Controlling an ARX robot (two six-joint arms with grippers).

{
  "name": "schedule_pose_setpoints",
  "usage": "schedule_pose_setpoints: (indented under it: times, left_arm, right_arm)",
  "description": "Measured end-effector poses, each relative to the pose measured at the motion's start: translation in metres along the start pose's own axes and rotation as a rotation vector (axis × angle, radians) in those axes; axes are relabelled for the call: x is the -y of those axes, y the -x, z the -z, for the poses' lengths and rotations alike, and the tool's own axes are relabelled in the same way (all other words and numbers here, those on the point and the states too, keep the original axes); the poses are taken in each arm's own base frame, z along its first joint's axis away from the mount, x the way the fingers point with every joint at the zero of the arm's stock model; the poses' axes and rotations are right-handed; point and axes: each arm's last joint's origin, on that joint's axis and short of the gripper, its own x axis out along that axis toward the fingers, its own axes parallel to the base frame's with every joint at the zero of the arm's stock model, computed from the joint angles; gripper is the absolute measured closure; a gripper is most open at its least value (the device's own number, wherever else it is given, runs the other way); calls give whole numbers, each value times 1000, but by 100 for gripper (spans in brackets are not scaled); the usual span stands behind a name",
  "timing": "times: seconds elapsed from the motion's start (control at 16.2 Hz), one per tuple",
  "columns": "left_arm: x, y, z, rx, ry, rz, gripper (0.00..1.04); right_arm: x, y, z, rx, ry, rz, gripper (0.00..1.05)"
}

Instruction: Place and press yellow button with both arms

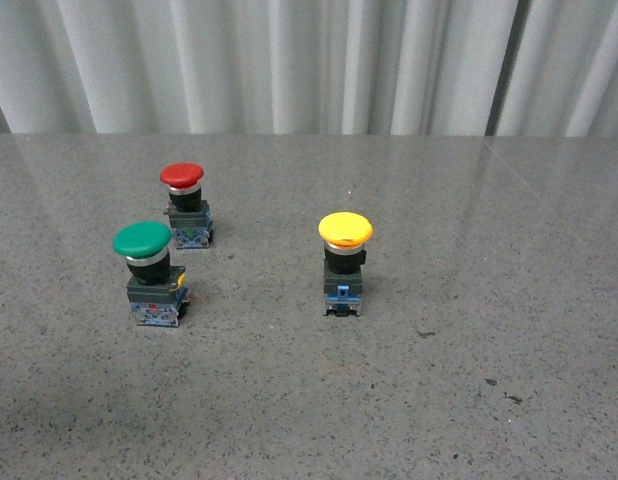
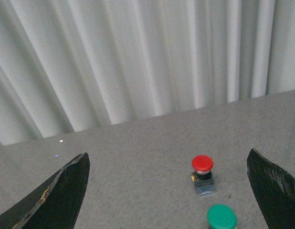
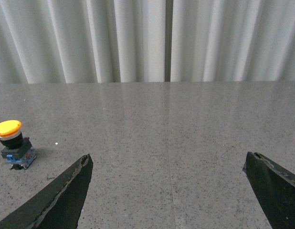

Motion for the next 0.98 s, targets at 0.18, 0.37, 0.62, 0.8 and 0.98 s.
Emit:
schedule_pose_setpoints:
  times: [0.18, 0.37, 0.62, 0.8, 0.98]
  left_arm:
    - [-24, 38, 32, -17, 29, -48, 16]
    - [-41, 56, 82, -6, 174, -43, 50]
    - [-51, 60, 104, 0, 199, -45, 95]
    - [-46, 69, 119, -29, 203, -13, 103]
    - [-46, 71, 123, -1, 203, -19, 103]
  right_arm:
    - [0, 0, 0, 0, 0, 0, 6]
    - [0, 0, 0, 0, 0, 0, 6]
    - [0, 0, 0, 0, 0, 0, 6]
    - [0, 0, 0, 0, 0, 0, 6]
    - [0, 0, 0, 0, 0, 0, 6]
